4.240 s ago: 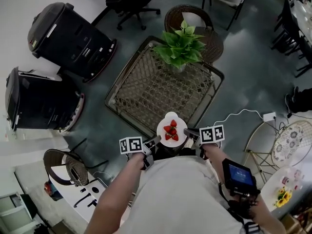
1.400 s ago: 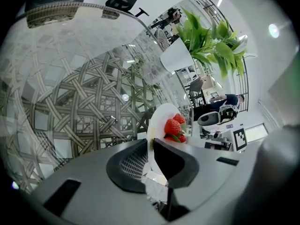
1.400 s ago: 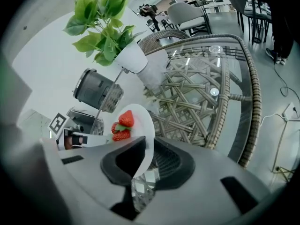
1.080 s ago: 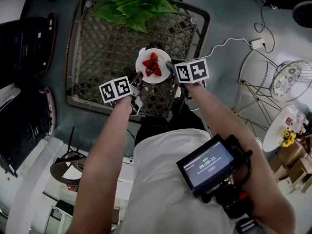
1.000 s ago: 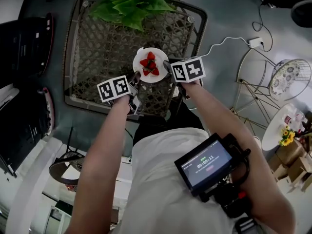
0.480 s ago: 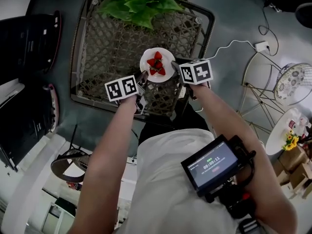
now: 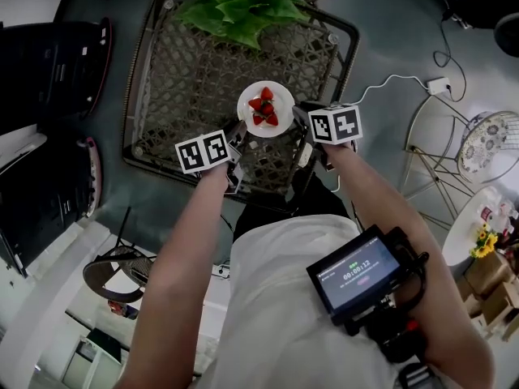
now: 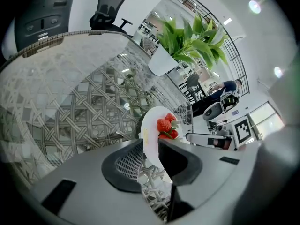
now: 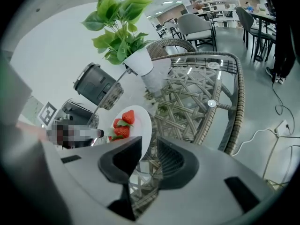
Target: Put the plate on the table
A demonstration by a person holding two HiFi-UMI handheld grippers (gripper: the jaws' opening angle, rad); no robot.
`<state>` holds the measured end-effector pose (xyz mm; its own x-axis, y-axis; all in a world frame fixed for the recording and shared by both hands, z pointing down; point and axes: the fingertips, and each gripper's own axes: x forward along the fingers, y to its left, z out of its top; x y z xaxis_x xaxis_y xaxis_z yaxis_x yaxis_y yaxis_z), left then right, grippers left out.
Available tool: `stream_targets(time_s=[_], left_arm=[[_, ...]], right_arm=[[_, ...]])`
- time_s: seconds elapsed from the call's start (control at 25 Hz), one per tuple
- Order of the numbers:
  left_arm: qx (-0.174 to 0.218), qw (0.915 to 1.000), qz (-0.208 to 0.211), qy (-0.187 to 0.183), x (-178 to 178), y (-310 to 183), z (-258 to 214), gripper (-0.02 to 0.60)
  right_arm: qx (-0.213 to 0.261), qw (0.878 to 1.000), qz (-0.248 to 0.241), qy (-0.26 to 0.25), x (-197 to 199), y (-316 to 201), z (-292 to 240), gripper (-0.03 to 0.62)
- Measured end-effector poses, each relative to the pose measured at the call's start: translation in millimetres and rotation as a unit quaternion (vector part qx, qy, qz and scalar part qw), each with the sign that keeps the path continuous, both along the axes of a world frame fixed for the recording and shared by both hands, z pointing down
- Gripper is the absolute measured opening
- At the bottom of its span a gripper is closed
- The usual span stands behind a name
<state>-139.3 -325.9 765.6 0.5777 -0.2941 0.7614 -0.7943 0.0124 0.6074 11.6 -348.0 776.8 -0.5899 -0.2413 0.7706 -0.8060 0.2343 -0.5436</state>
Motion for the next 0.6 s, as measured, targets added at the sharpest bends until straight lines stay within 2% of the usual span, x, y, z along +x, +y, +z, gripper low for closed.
stream_targets(time_s=[0.36, 0.48, 0.52, 0.56, 0.6], left_arm=[[0.041, 0.9988, -0.019, 0.016, -3, 34, -33, 0.080], [0.056, 0.9981, -0.015, 0.020, -1, 46, -47, 0.078], [0.058, 0.9979, -0.016, 0.023, 0, 51, -52, 0.062], [0.058, 0.9978, -0.017, 0.026, 2, 56, -56, 0.014], [0.059, 0.9977, -0.019, 0.028, 3, 61, -61, 0.005]], right_arm=[[0.015, 1.000, -0.001, -0.014, 24, 18, -22, 0.080], [0.032, 0.999, -0.003, -0.033, 26, 21, -41, 0.005], [0.038, 0.998, -0.007, -0.041, 26, 23, -49, 0.005], [0.044, 0.998, -0.014, -0.049, 25, 26, -57, 0.005], [0.050, 0.997, -0.023, -0.053, 25, 30, -64, 0.005]])
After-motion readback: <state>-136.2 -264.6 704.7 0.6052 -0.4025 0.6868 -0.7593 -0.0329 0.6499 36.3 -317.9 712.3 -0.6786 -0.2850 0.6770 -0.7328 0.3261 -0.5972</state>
